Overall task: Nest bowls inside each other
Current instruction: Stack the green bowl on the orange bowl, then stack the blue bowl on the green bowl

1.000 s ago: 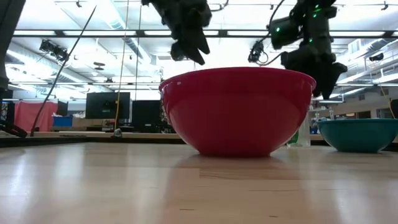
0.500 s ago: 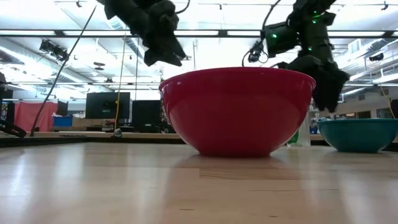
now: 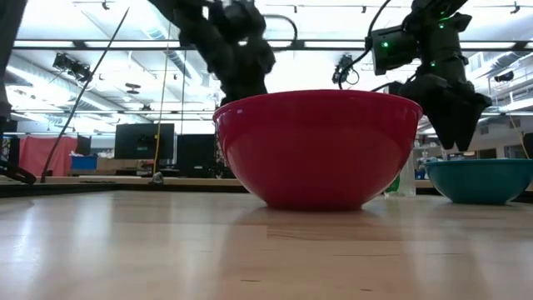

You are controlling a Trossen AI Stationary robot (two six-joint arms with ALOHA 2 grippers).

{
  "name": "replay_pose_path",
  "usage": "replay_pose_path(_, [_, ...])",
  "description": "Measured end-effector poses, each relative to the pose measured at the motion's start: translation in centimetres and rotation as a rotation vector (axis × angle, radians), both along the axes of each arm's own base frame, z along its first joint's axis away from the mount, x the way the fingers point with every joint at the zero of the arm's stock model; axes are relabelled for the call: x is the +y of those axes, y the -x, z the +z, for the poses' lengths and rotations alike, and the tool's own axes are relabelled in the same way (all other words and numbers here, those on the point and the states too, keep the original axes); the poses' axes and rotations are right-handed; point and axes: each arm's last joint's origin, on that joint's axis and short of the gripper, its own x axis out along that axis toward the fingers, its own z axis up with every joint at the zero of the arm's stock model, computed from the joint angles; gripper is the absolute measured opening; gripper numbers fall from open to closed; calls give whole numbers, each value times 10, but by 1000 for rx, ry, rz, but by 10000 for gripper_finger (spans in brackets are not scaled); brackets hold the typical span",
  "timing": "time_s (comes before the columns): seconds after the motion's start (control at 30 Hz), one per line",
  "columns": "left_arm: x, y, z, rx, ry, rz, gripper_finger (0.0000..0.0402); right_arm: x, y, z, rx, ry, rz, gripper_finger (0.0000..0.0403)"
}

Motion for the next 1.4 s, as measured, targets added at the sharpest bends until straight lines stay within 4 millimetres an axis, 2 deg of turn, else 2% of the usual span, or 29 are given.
replay_pose_path(0.13, [12,-4,-22,75,-2,7,180,0,0,0,-4,-4,0,219])
replay_pose_path(0.2, [14,-4,-24,77,15,2,180,0,0,0,-6,-10,0,219])
replay_pose_path(0.3, [16,2,-9,31,48,-16,180,1,0,0,-10,-18,0,219])
replay_pose_path(0.47, [13,19,40,-80,-86,-13,180,0,-1,3,-43,4,2,219])
replay_pose_path(0.63, [9,32,57,-94,-138,9,180,2,-5,-7,-50,-2,12,219])
replay_pose_path(0.73, [7,38,56,-52,-128,2,180,10,-7,-18,-19,-8,29,219])
replay_pose_path(0.9, [2,46,32,13,-126,-11,180,18,-4,-31,22,75,48,214])
replay_pose_path(1.03, [3,50,31,8,-121,5,180,19,0,-37,47,85,52,176])
replay_pose_path(1.23, [3,53,37,-14,-127,10,180,22,4,-50,25,24,86,65])
replay_pose_path(1.3, [2,55,38,-11,-126,13,180,23,6,-47,54,23,92,31])
replay_pose_path(1.4, [3,57,41,-22,-130,18,180,23,3,-32,89,41,131,20])
